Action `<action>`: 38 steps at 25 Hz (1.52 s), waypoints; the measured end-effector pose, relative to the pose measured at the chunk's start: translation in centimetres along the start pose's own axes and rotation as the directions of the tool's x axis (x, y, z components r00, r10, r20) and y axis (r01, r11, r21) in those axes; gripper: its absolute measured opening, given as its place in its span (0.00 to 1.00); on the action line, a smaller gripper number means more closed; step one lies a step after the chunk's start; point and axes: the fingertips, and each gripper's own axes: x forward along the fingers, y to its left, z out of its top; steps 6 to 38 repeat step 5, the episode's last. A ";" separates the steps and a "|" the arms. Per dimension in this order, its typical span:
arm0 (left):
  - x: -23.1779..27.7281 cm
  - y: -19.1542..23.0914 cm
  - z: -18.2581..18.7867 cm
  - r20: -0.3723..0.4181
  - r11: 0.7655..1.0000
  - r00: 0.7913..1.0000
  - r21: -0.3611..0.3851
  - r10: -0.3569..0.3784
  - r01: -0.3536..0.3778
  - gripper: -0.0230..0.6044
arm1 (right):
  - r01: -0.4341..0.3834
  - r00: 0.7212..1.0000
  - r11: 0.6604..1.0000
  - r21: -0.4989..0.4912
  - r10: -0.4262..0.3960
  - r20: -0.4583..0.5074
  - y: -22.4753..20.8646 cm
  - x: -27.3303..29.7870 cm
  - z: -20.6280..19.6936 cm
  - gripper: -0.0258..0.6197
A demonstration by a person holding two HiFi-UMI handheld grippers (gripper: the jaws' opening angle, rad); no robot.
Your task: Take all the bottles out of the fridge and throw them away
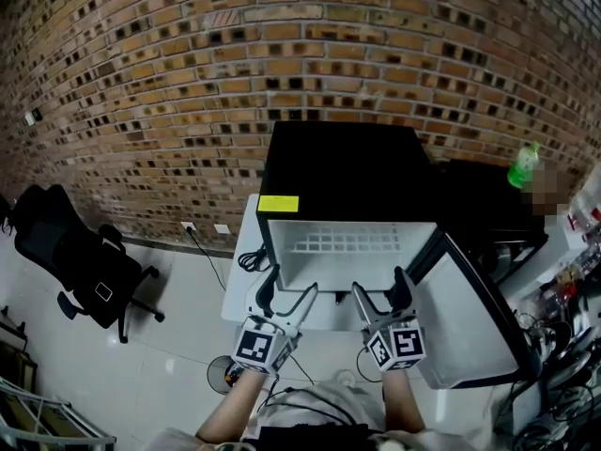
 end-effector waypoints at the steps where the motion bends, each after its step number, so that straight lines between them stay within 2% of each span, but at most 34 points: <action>1: -0.1 0.4 -0.6 -0.001 1.000 1.000 0.014 0.008 -0.008 0.58 | -0.007 1.000 1.000 -0.004 0.007 -0.011 0.1 0.2 -0.2 0.72; 5: -0.4 1.1 -2.1 0.002 0.999 0.999 0.039 0.034 -0.034 0.58 | -0.028 0.999 1.000 -0.007 0.028 -0.032 0.3 0.8 -0.6 0.72; 38: -0.4 1.1 -2.1 0.002 0.999 0.999 0.039 0.034 -0.034 0.58 | -0.028 0.999 1.000 -0.007 0.028 -0.032 0.3 0.8 -0.6 0.72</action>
